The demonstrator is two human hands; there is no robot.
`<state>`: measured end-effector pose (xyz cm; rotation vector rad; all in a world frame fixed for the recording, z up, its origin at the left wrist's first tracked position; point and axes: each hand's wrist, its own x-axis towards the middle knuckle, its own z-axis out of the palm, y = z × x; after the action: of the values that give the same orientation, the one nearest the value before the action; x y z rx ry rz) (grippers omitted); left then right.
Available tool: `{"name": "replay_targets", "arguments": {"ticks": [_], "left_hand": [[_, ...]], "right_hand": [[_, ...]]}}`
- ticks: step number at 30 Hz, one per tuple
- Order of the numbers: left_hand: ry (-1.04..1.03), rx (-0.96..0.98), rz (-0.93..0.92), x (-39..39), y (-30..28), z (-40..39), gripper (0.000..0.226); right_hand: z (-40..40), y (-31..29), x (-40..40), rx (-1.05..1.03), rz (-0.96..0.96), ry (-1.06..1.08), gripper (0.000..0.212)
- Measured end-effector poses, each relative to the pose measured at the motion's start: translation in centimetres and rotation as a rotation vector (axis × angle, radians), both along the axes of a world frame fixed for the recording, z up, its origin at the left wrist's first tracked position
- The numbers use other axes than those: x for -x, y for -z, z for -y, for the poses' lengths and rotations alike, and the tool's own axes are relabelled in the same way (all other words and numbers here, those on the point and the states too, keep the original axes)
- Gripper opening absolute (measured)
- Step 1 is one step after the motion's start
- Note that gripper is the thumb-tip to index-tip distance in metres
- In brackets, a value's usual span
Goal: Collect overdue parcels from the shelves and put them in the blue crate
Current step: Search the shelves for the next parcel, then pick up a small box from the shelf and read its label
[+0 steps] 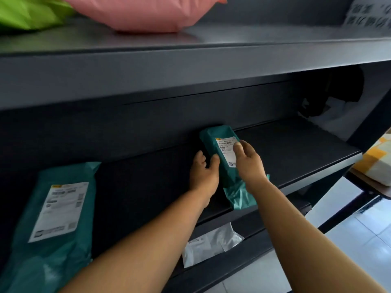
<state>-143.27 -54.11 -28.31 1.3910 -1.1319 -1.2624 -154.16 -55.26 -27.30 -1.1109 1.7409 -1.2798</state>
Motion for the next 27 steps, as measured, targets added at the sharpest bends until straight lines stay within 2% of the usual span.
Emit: {"name": "replay_targets", "arguments": {"ticks": [3, 10, 21, 27], "left_hand": [[-0.048, 0.045, -0.018, -2.8, -1.2, -2.2, 0.054], [-0.117, 0.122, -0.046, -10.7, -3.7, -9.4, 0.050], [-0.363, 0.189, -0.004, -24.2, -5.6, -19.4, 0.046], [-0.574, 0.234, 0.020, -30.9, -5.4, -23.3, 0.045]], "right_hand": [[-2.1, -0.9, -3.3, 0.028, 0.034, -0.001, 0.044], [-8.2, -2.2, -11.5, 0.033, 0.123, -0.033, 0.049], [-16.6, -4.3, -26.5, 0.034, 0.239, -0.232, 0.054], [-19.4, -4.2, -34.1, 0.038, 0.261, -0.420, 0.047]]}}
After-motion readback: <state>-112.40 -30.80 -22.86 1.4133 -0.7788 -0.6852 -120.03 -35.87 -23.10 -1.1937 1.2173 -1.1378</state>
